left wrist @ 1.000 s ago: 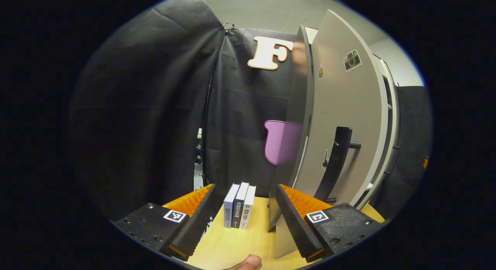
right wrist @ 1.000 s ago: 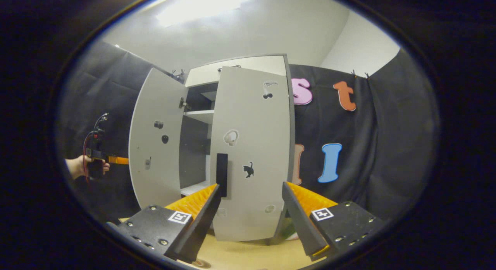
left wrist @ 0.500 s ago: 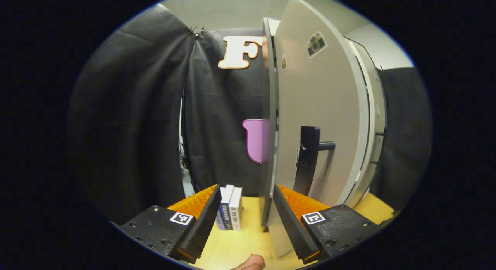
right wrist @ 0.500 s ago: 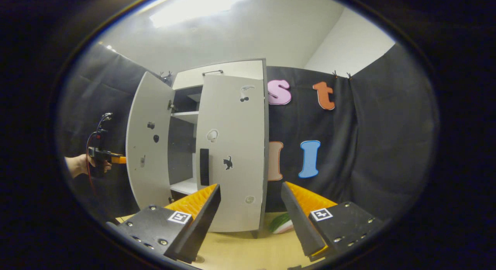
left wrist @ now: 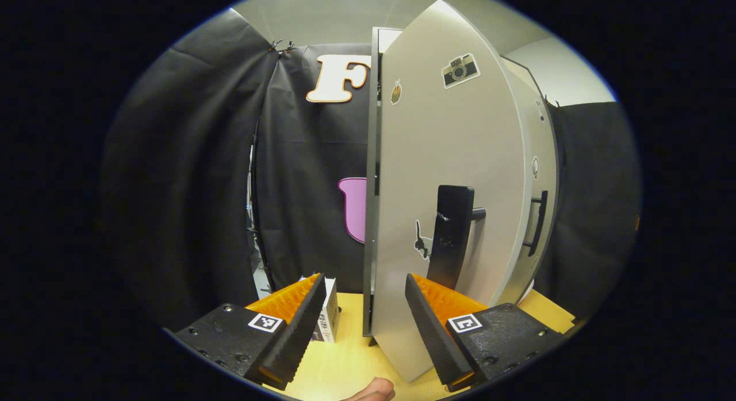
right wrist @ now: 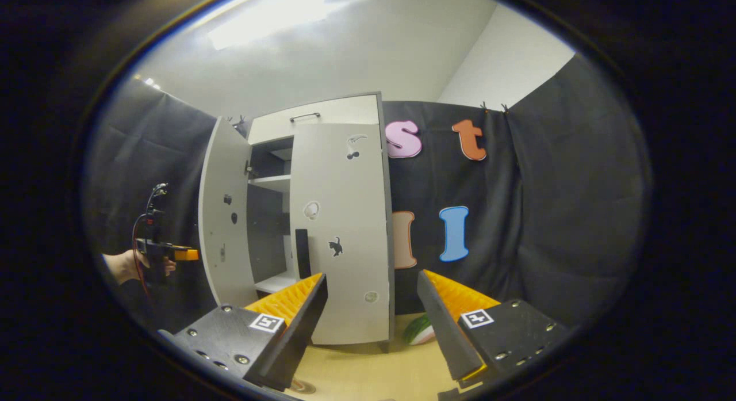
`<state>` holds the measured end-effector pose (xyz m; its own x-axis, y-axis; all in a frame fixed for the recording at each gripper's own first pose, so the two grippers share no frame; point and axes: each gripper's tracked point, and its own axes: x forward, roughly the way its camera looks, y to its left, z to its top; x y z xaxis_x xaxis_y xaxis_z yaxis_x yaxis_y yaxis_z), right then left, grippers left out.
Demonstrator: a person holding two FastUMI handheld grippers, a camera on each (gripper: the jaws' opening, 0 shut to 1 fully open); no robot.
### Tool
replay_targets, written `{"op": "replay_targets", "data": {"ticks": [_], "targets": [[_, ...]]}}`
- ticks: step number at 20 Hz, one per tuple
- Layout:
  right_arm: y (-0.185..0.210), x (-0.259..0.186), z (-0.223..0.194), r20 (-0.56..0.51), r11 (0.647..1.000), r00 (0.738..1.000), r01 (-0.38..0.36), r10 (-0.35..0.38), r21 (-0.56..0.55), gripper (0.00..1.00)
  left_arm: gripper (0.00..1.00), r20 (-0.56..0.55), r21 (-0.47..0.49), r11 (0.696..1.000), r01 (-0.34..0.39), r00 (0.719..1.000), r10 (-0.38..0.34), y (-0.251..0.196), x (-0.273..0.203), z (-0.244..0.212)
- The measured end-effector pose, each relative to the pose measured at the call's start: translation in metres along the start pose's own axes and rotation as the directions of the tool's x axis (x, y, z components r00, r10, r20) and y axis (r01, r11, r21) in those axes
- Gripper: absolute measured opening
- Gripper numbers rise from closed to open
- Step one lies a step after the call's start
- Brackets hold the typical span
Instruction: Grasp the bottle in the cabinet with the left hand and place it on the coaster, then close the right door with the right hand and the left door with the left hand.
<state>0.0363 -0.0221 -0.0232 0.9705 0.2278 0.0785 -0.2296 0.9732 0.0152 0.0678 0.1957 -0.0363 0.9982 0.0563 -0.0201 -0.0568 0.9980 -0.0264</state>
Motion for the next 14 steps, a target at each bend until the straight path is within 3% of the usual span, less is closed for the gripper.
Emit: {"op": "replay_targets", "data": {"ticks": [4,6,14], "targets": [[-0.004,-0.005,-0.007,-0.02,1.0,1.0,0.013,-0.014,-0.011,1.0,0.89,0.025,0.03,1.0,0.001,1.0,-0.001,-0.012,0.005,0.002],[-0.008,-0.01,-0.01,-0.032,1.0,0.999,0.029,-0.03,-0.007,0.98,0.85,0.028,0.028,1.0,0.006,1.0,-0.007,-0.018,0.007,0.001],[-0.005,-0.04,-0.012,-0.042,0.999,0.999,0.022,-0.024,-0.04,0.96,0.89,0.036,0.044,0.999,0.002,0.999,-0.004,-0.028,0.007,0.001]]}}
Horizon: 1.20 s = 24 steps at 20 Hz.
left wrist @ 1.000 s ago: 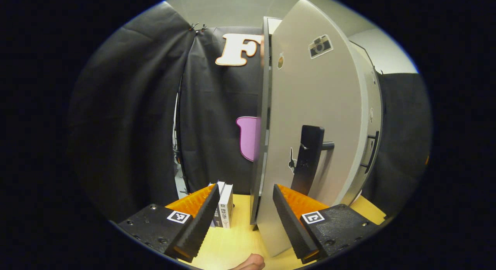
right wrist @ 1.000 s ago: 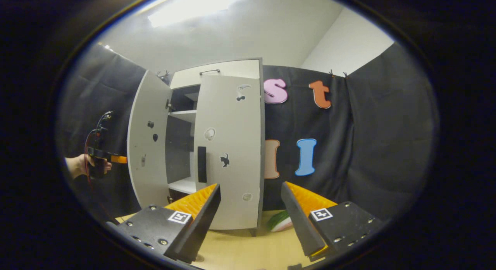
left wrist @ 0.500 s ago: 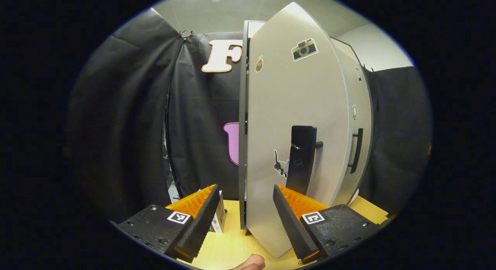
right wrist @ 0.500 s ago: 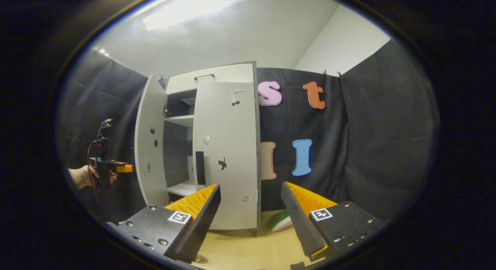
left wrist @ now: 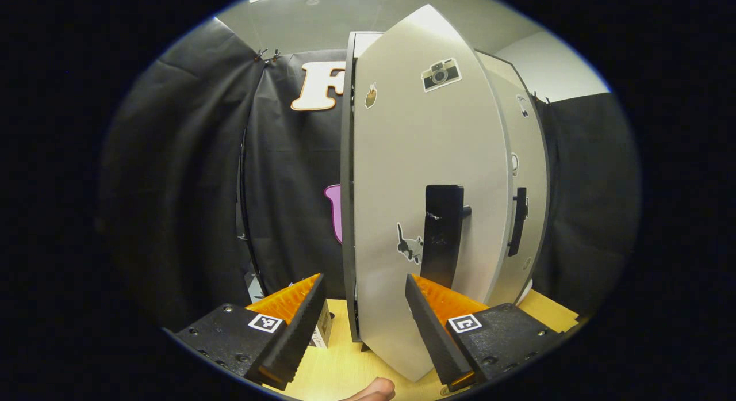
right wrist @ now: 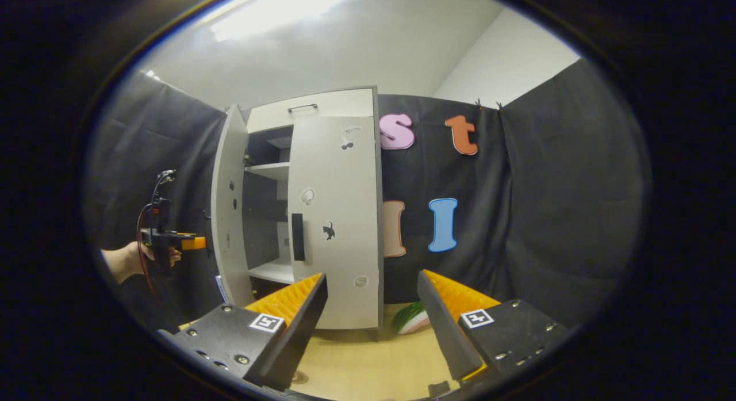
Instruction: Grasp the bottle in the cabinet with the left hand and place it on the coaster, then close the right door with the right hand and the left door with the left hand.
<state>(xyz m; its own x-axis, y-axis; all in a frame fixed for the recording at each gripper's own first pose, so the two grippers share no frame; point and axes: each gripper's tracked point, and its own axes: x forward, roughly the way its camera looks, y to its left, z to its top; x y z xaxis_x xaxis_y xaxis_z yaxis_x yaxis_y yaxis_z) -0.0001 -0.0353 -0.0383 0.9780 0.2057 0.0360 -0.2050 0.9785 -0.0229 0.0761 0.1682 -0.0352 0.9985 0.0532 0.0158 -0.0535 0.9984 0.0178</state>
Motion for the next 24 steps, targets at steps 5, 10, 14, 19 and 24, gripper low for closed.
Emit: {"op": "replay_targets", "data": {"ticks": [5,10,14,19,24], "targets": [[0.003,-0.03,-0.006,-0.007,1.0,1.0,-0.006,0.006,0.007,0.96,0.86,-0.007,-0.019,1.0,-0.01,1.0,0.01,-0.006,0.003,-0.001],[0.01,-0.069,-0.011,-0.002,0.999,1.0,0.016,-0.016,0.03,0.96,0.89,0.007,-0.011,1.0,0.023,1.0,-0.023,-0.035,0.009,0.0],[0.017,-0.093,-0.003,-0.01,0.997,0.997,0.074,-0.074,0.017,0.96,0.92,-0.018,-0.003,0.992,0.124,0.992,-0.124,-0.082,0.015,-0.006],[0.037,-0.101,0.01,0.003,0.994,0.994,0.112,-0.112,-0.003,0.96,0.96,0.008,0.054,0.986,0.158,0.987,-0.159,-0.102,-0.014,0.007],[0.05,-0.106,0.023,-0.004,0.99,0.99,0.144,-0.144,0.014,0.96,0.95,0.019,0.049,0.985,0.166,0.986,-0.167,-0.098,-0.065,0.026]]}}
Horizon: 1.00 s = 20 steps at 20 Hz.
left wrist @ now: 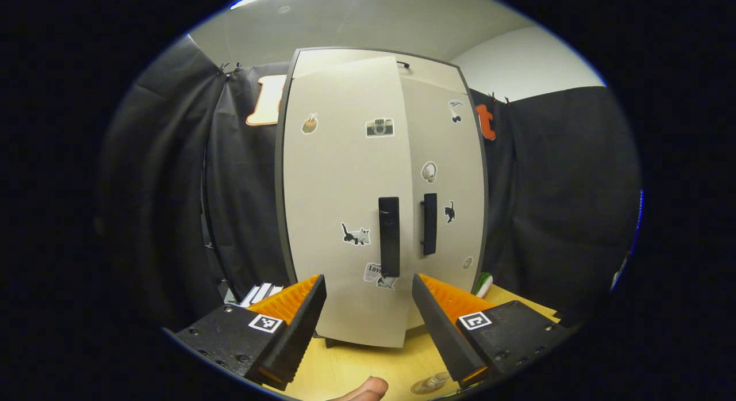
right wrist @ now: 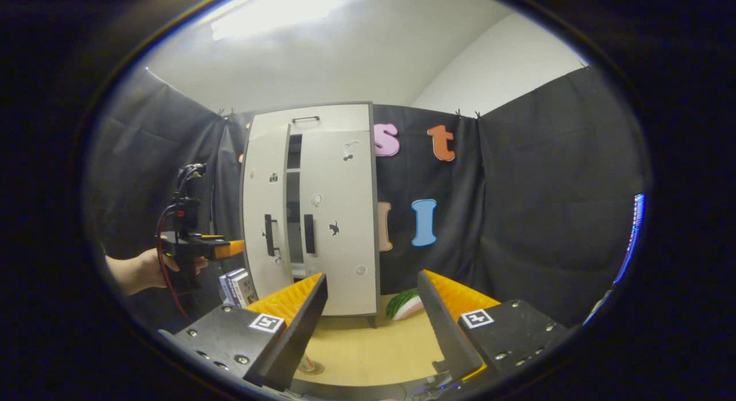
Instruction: Grasp the bottle in the cabinet with the left hand and place it on the coaster, then close the right door with the right hand and the left door with the left hand.
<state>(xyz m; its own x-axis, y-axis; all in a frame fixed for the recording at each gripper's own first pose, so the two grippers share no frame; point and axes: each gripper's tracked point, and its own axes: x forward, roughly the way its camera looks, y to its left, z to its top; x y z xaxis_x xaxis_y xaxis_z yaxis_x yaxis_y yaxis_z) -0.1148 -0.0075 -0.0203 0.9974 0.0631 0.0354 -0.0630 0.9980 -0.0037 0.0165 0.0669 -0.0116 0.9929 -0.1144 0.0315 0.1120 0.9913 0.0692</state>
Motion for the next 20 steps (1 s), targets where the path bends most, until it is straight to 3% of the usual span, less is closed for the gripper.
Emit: {"op": "replay_targets", "data": {"ticks": [1,4,7,8,9,12,20], "targets": [[0.002,-0.003,0.008,0.016,1.0,1.0,-0.003,0.003,-0.02,1.0,0.95,0.02,0.002,1.0,-0.01,1.0,0.01,0.001,-0.009,0.006],[0.019,-0.003,0.018,0.044,0.999,0.999,-0.027,0.028,-0.04,0.96,0.95,0.062,-0.004,1.0,-0.004,0.998,0.004,-0.001,-0.03,0.023],[0.04,-0.003,0.026,0.065,0.998,0.995,-0.069,0.07,-0.013,0.96,0.98,0.031,-0.038,0.999,-0.02,0.999,0.021,0.004,-0.046,0.022],[0.054,0.001,0.033,0.079,0.995,0.993,-0.095,0.093,0.024,0.92,0.95,0.025,-0.052,0.998,-0.023,0.999,0.025,0.005,-0.052,0.021],[0.062,0.006,0.043,0.104,0.992,0.989,-0.114,0.107,0.06,0.96,0.95,0.027,-0.061,0.998,-0.021,0.999,0.022,0.005,-0.058,0.02],[0.08,0.018,0.06,0.138,0.987,0.982,-0.144,0.132,0.076,0.96,0.95,0.02,-0.041,0.999,-0.014,1.0,0.015,0.007,-0.071,0.012],[0.099,0.041,0.036,0.091,0.991,0.987,-0.135,0.135,-0.009,0.96,0.95,0.047,-0.039,0.999,0.005,0.999,-0.003,0.016,-0.085,0.009]]}}
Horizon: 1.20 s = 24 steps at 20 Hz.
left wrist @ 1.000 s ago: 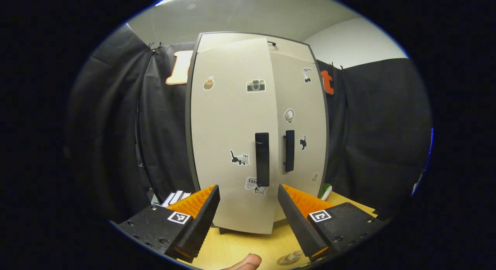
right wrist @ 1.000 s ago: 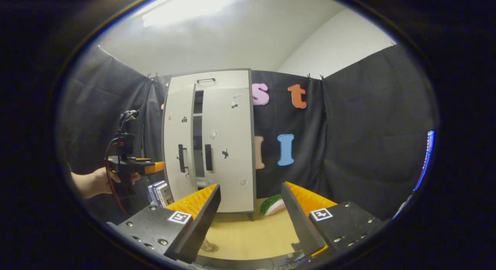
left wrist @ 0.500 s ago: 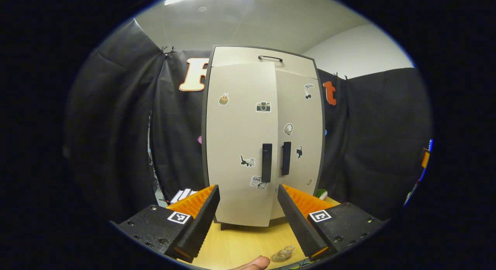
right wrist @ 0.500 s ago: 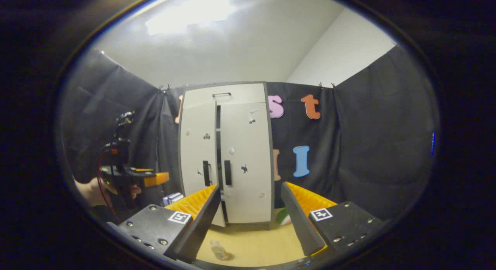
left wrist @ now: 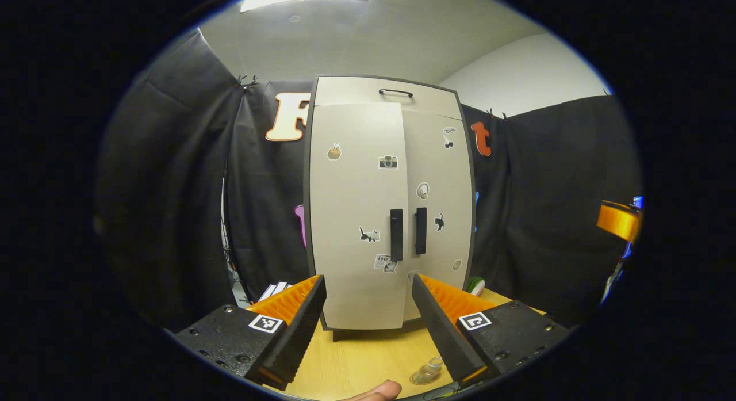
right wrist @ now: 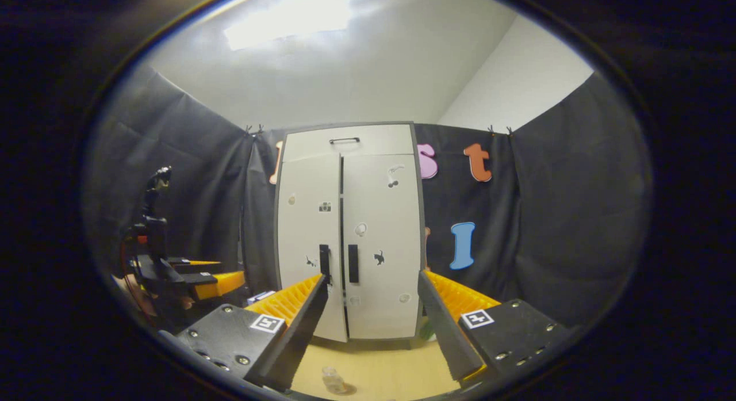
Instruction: Grasp the bottle in the cabinet with the left hand and place it on the coaster, then close the right door with the right hand and the left door with the left hand.
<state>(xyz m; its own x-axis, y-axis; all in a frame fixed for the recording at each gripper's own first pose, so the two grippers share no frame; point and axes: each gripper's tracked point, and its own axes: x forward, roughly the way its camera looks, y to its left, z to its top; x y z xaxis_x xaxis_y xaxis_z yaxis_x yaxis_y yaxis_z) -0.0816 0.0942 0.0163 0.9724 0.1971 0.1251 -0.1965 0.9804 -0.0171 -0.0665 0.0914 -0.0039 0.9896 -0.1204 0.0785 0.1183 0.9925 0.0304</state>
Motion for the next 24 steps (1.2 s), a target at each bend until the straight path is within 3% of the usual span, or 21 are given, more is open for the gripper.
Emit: {"op": "replay_targets", "data": {"ticks": [1,2,4,6,7,8,12,15,16,17,19,20,24], "targets": [[0.001,0.002,0.001,0.013,1.0,1.0,0.008,-0.008,-0.002,0.91,0.95,-0.01,-0.006,1.0,0.005,1.0,-0.005,0.0,0.001,-0.003],[0.002,0.003,0.005,0.031,1.0,0.999,0.019,-0.019,0.004,0.96,0.96,-0.008,-0.014,1.0,0.008,1.0,-0.008,0.001,0.001,-0.003],[0.006,0.008,0.008,0.048,1.0,0.999,0.009,-0.01,0.023,0.96,0.95,-0.009,-0.033,0.999,0.013,1.0,-0.013,0.003,0.003,-0.004],[0.008,0.011,0.003,0.037,1.0,0.999,0.008,-0.009,0.016,0.96,0.95,-0.013,-0.047,0.999,0.023,1.0,-0.023,0.004,0.005,-0.008],[0.005,0.013,0.0,0.025,1.0,1.0,0.017,-0.017,0.001,0.91,0.95,-0.012,-0.049,0.999,0.019,1.0,-0.02,0.007,0.007,-0.009],[0.004,0.016,-0.006,0.008,0.999,1.0,0.026,-0.026,-0.018,0.96,0.95,-0.01,-0.049,0.999,0.019,1.0,-0.019,0.009,0.007,-0.011],[0.003,0.026,-0.021,-0.024,0.995,0.998,0.055,-0.057,-0.082,0.96,0.94,-0.018,-0.055,0.998,0.021,1.0,-0.022,0.015,0.009,-0.021],[0.009,0.03,-0.03,-0.034,0.994,0.999,0.036,-0.04,-0.102,0.92,0.93,-0.033,-0.045,0.999,0.019,0.999,-0.021,0.019,0.01,-0.029],[0.008,0.032,-0.033,-0.04,0.993,0.999,0.031,-0.036,-0.114,0.96,0.92,-0.029,-0.042,0.999,0.015,0.999,-0.016,0.019,0.01,-0.028],[0.008,0.032,-0.033,-0.041,0.993,0.999,0.03,-0.034,-0.111,0.91,0.93,-0.022,-0.041,0.999,0.011,1.0,-0.012,0.019,0.011,-0.028],[0.009,0.033,-0.035,-0.057,0.996,0.998,0.017,-0.022,-0.086,1.0,0.93,-0.005,-0.042,0.999,-0.024,1.0,0.024,0.024,0.012,-0.026],[0.007,0.034,-0.035,-0.061,0.996,0.998,0.014,-0.019,-0.084,0.96,0.93,-0.004,-0.045,0.999,-0.027,1.0,0.026,0.022,0.013,-0.025],[0.001,0.037,-0.032,-0.051,0.996,0.999,0.0,-0.004,-0.087,0.95,0.92,0.006,-0.065,0.997,-0.032,0.999,0.033,0.005,0.017,-0.019]]}}
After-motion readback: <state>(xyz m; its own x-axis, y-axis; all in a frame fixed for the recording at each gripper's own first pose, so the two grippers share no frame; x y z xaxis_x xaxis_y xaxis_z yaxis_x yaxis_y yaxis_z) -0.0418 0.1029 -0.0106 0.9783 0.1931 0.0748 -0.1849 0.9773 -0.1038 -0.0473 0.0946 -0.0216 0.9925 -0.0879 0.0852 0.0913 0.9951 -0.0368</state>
